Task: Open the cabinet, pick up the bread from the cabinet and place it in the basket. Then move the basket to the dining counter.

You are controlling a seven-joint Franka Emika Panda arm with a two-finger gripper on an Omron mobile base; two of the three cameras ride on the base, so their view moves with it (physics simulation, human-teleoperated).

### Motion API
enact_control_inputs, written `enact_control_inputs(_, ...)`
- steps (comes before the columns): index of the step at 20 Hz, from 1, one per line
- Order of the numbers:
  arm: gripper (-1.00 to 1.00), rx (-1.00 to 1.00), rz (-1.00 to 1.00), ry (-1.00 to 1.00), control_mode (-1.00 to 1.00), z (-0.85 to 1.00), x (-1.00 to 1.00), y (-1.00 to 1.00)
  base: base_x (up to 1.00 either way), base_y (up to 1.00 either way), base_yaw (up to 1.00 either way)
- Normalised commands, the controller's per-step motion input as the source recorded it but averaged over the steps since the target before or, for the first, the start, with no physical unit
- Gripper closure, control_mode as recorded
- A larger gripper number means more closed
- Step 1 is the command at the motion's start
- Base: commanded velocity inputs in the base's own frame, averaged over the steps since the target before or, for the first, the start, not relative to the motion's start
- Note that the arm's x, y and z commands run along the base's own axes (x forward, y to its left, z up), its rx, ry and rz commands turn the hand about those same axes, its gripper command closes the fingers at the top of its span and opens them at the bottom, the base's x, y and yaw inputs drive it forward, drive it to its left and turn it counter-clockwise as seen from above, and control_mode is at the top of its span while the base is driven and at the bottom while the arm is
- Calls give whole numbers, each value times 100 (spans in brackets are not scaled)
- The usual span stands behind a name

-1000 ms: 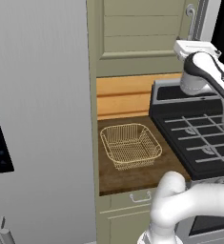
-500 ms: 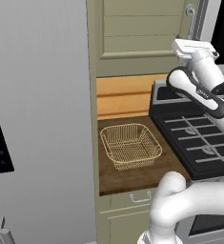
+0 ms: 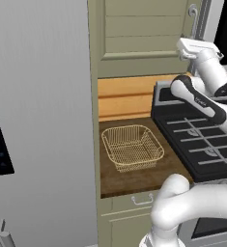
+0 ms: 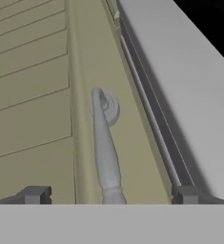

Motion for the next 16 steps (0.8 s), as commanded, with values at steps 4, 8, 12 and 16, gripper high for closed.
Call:
enact_control_inputs(4,-100,0,1,0,-100,1,0,-10,0,0,0)
enact_control_inputs(8,-100,0,0,0,-100,0,0,3,0,0,0)
enact_control_inputs(12,-100,0,0,1,-100,7,6,10,0,0,0)
enact_control_inputs(16,-100,-1,-1,3,-100,19,12,21,0,0,0)
